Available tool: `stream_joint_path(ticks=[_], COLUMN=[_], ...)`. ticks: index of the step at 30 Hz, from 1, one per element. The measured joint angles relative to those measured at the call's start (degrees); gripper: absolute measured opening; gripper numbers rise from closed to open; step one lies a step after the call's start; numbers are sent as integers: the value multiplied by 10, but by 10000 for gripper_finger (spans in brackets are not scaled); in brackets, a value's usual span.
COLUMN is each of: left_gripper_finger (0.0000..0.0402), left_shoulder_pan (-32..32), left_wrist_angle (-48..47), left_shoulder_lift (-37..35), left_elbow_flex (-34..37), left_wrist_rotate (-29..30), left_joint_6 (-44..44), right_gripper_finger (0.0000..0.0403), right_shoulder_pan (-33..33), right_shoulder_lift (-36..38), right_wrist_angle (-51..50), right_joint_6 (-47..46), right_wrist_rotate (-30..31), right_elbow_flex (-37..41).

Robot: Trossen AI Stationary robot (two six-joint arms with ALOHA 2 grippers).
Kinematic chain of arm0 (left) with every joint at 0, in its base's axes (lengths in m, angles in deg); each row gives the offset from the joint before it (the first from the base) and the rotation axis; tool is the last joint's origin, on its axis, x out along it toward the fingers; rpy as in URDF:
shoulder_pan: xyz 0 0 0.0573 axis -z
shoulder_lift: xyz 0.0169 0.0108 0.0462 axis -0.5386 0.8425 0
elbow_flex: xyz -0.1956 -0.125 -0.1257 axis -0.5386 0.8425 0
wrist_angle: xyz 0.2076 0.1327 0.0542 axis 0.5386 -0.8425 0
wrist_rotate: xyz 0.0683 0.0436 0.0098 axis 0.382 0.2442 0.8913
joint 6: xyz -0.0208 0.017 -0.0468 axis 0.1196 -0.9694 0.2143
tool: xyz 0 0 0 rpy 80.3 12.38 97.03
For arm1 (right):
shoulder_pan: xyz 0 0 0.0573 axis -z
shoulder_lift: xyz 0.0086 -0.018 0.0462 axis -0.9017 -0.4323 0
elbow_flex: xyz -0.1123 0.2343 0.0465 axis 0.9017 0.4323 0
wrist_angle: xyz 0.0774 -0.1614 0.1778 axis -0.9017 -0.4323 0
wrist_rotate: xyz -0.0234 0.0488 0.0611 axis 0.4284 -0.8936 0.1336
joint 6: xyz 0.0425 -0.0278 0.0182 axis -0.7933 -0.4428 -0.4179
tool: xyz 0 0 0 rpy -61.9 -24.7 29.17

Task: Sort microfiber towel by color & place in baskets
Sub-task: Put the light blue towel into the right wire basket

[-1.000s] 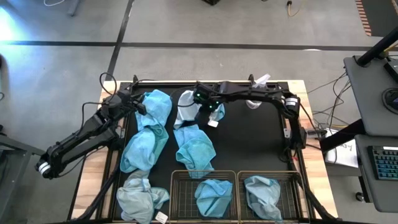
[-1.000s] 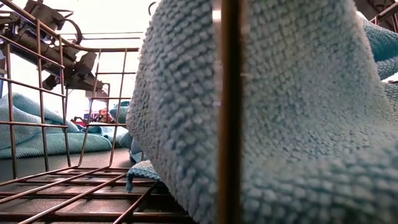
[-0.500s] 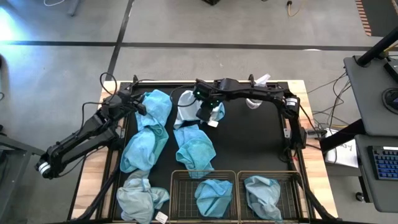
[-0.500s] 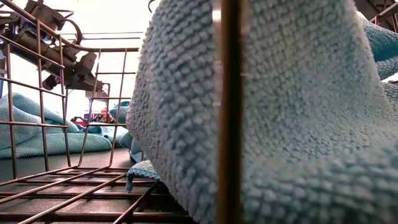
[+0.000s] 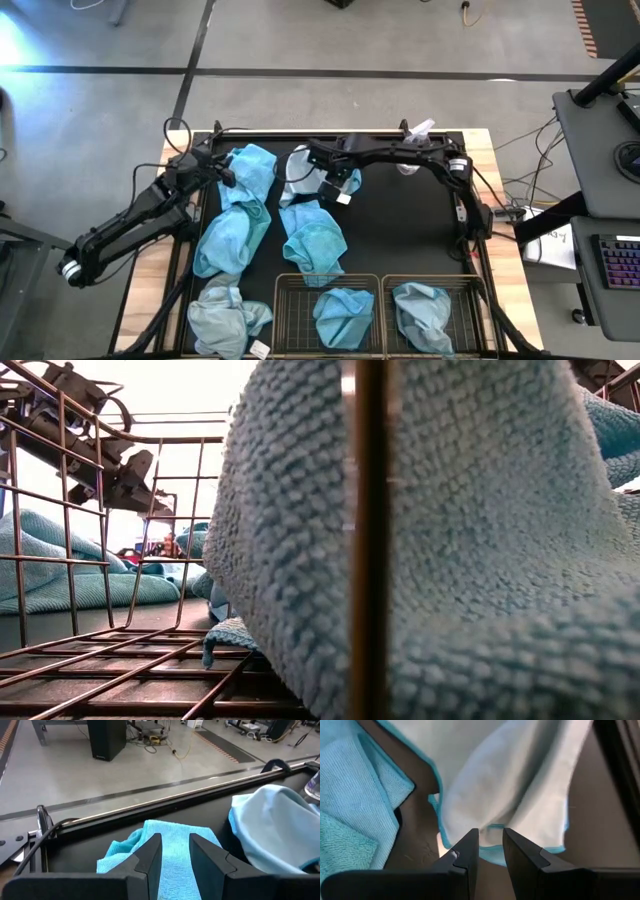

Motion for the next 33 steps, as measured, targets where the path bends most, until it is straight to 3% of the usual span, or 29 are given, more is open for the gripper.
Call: stream_joint_path(ticks=[12,33], left_gripper_finger=[84,84], left_shoulder_pan=[0,0], left_wrist_angle=[0,0], left_shoulder_lift=[0,1], left_elbow_flex=[8,9], left_wrist_rotate=[0,0], left_joint_6=[0,0], right_gripper_finger=[82,82], right_shoulder_pan=[-14,-21], right_shoulder_lift=[-41,-40], right_wrist_angle=[-11,4], right_joint_6=[0,16], right_wrist_rotate=[-27,-24], right_elbow_flex=[0,-30])
